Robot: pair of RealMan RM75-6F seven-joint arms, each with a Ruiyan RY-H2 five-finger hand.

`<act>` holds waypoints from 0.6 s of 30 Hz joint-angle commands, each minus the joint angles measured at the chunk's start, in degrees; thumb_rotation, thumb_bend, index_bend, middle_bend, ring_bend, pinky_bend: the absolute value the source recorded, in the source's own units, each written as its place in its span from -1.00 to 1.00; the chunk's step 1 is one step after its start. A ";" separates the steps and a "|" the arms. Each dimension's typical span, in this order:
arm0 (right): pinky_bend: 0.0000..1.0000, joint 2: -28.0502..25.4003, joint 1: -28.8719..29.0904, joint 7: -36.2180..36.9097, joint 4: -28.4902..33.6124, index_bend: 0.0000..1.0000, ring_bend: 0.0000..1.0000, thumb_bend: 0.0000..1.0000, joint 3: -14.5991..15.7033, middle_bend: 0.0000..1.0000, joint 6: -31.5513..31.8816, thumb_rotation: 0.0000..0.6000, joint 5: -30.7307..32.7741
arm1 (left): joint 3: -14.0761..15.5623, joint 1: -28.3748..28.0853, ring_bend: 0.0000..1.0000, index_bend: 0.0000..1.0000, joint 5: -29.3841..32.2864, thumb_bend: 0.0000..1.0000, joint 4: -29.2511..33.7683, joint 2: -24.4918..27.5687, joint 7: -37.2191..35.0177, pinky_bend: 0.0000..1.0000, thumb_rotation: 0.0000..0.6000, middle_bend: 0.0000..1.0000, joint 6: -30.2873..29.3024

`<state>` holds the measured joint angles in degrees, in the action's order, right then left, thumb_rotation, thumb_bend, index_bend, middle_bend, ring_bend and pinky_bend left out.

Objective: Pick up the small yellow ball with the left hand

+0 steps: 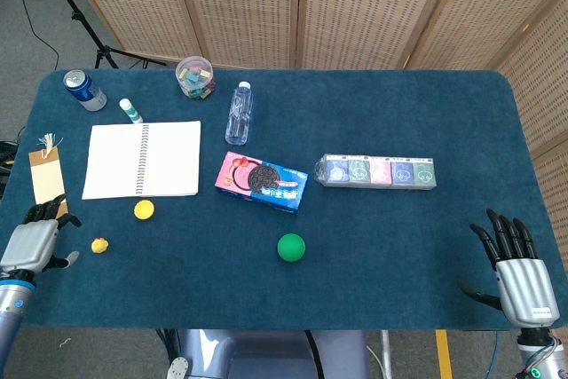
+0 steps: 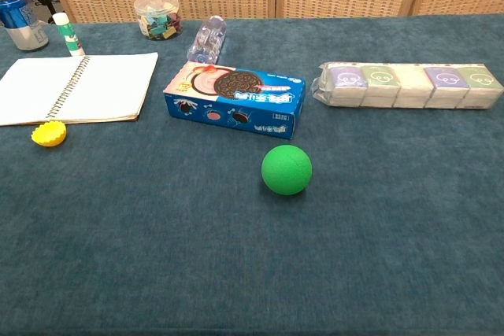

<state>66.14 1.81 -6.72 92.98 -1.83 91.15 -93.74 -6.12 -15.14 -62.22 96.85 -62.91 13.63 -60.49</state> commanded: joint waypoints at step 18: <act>-0.97 -0.25 -0.09 0.48 0.08 -0.71 -1.00 -1.00 -0.10 -1.00 0.18 1.00 -0.01 | 1.93 -3.85 -1.00 -0.15 5.53 -0.49 -4.81 -5.69 4.70 -1.00 1.00 -1.00 2.68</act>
<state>65.89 1.73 -6.24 93.06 -1.93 91.33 -93.75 -4.23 -18.94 -56.69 92.08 -68.55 18.31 -57.81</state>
